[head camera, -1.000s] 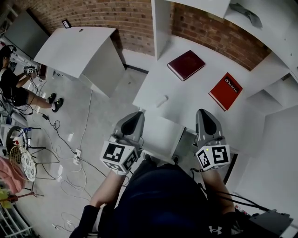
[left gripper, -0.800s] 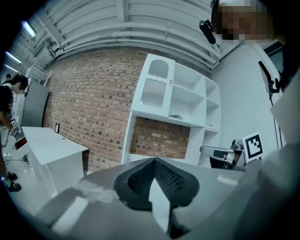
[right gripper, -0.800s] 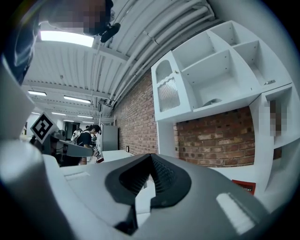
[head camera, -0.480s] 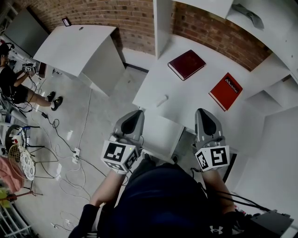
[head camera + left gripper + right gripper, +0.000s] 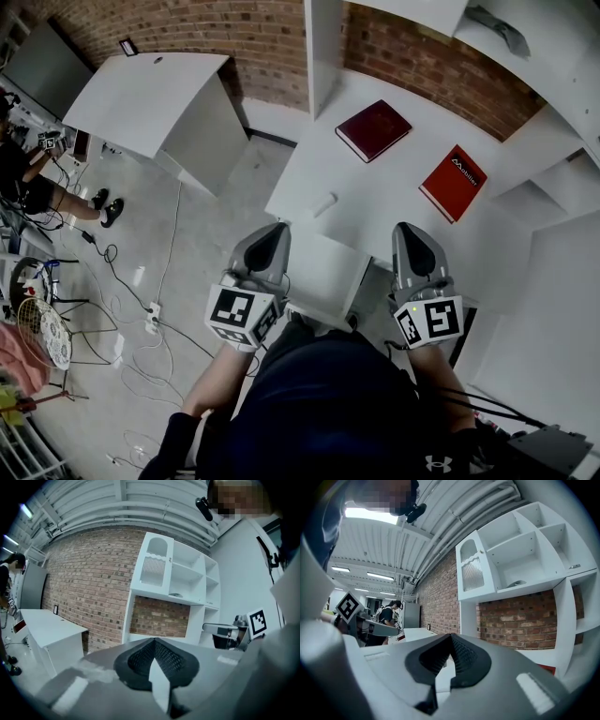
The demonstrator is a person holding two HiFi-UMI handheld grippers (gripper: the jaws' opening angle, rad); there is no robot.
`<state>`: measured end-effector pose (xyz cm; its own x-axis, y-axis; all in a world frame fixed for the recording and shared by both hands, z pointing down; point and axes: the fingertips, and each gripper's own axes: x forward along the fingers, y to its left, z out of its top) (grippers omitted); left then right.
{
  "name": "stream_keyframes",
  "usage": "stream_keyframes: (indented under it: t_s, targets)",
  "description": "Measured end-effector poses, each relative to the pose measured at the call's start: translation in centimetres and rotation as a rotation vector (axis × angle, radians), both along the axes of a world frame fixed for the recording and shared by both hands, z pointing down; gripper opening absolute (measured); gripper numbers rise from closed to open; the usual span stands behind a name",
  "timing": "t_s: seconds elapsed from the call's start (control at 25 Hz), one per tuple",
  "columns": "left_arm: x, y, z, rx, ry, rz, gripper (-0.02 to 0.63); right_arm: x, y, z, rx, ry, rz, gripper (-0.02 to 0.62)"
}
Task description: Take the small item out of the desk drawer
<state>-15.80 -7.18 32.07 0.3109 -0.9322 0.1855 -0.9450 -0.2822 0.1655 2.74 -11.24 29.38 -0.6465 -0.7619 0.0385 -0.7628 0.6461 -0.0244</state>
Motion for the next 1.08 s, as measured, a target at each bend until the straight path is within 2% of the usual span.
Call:
stream_keyframes:
  t_s: [1.08]
  targets:
    - [-0.8, -1.6, 1.8, -0.032, -0.014, 0.049, 0.003, -0.3, -0.2, 1.0, -0.023, 0.002, 0.049, 0.002]
